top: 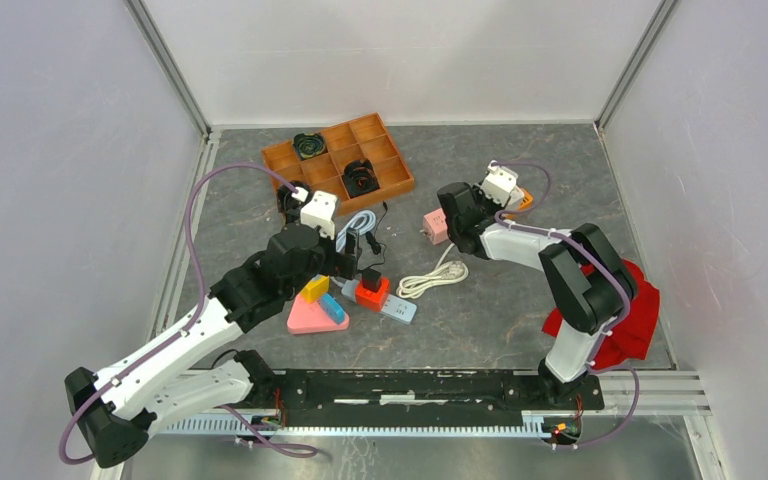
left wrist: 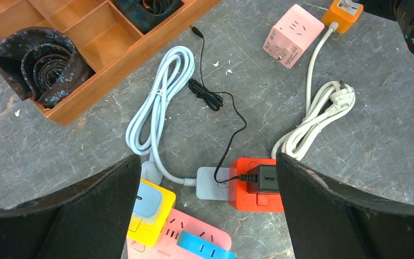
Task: Insert the plug
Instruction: Insert the plug into the socket.
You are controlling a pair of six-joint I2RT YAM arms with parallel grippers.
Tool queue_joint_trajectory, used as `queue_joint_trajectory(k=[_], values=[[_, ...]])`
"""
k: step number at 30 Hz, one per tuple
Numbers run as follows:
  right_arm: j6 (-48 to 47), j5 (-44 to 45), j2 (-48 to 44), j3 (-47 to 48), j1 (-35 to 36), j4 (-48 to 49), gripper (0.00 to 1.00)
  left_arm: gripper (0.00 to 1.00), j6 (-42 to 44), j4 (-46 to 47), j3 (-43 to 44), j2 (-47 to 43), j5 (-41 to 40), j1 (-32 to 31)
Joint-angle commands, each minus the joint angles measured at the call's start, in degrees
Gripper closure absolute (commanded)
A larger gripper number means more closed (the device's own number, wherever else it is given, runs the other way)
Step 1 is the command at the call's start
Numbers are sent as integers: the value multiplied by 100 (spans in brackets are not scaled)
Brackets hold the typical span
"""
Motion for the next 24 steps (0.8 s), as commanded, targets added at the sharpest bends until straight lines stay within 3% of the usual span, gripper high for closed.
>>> queue_joint_trajectory(k=[1, 10, 20, 24], values=[[185, 412, 135, 246, -12, 32, 100, 0, 327, 225, -20, -68, -122, -15], [791, 491, 285, 538, -4, -382, 100, 0, 274, 225, -38, -67, -126, -15], [1914, 883, 497, 788, -6, -1550, 100, 0, 282, 223, -46, -95, -143, -15], [1788, 903, 481, 893, 11, -1590, 100, 0, 285, 225, -50, -88, -142, -15]])
